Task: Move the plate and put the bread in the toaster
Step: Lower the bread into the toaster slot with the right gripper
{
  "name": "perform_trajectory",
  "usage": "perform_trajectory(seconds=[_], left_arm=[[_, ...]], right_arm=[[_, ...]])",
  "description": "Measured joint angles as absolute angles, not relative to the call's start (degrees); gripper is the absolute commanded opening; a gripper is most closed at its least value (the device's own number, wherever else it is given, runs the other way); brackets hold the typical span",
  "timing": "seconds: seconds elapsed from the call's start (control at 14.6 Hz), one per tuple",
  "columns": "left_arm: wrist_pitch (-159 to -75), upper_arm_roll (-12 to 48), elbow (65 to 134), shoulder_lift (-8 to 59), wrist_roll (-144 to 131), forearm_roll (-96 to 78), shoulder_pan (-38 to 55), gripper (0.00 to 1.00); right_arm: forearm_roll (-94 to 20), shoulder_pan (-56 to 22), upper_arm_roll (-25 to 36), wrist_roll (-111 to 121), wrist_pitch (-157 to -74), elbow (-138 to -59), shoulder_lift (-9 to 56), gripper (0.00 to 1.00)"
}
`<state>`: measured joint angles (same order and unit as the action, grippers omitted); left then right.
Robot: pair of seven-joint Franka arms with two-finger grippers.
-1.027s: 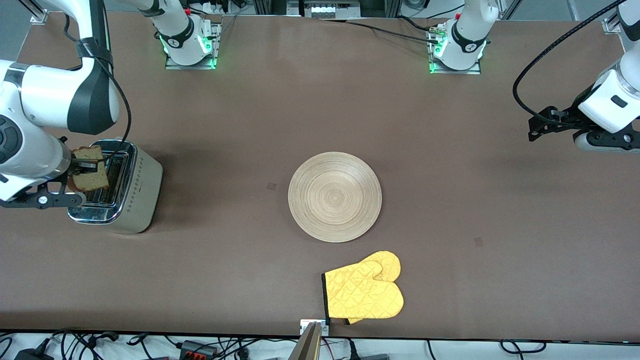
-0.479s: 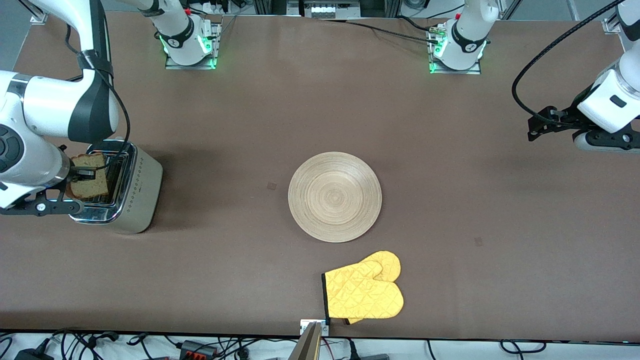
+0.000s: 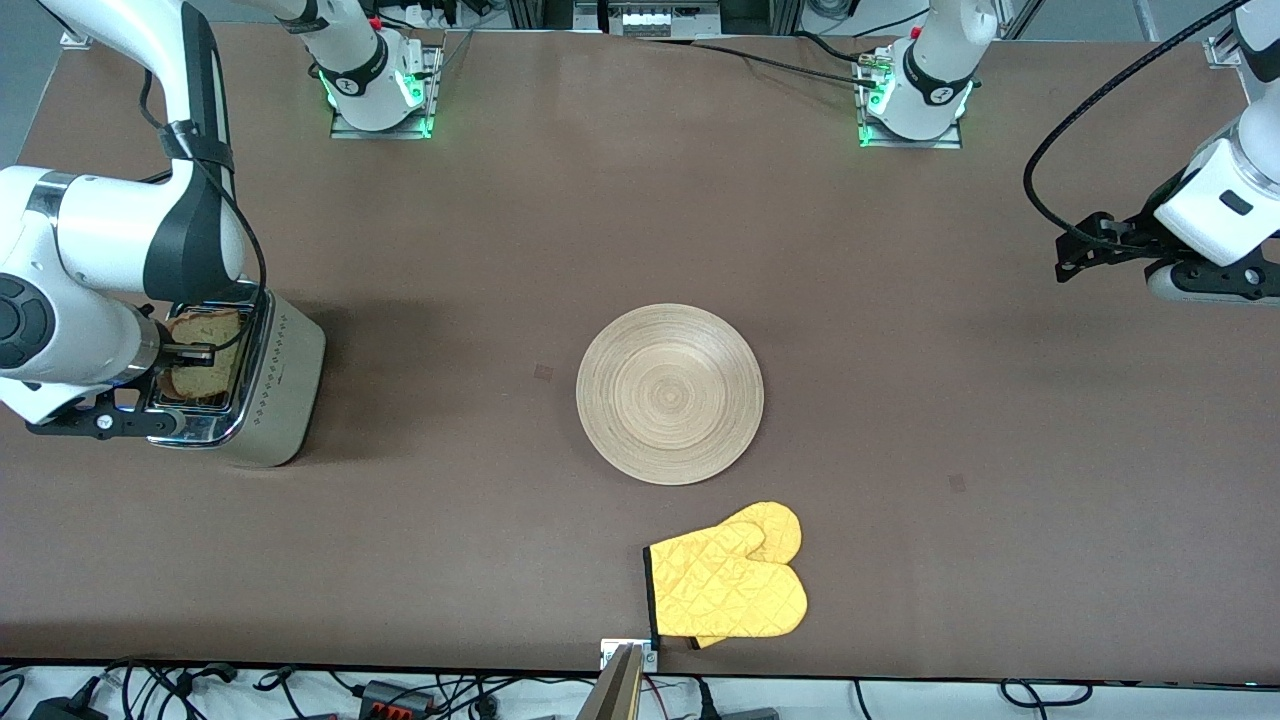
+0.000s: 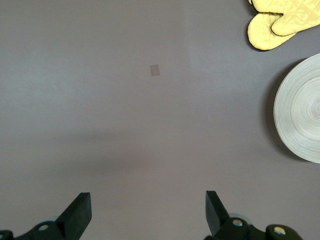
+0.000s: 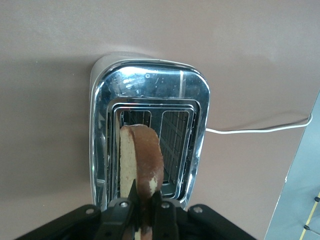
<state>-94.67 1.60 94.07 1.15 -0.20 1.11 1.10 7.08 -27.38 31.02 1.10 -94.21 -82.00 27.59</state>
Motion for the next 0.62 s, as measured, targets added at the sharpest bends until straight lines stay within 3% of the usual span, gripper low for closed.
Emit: perform_trajectory(seconds=[0.62], left_arm=[[-94.6,1.6,94.1,1.1,-0.2,1.1,1.1,1.0]], right_arm=[[6.5,-26.3,31.0,1.0,-98.2,-82.8,29.3,0.0]])
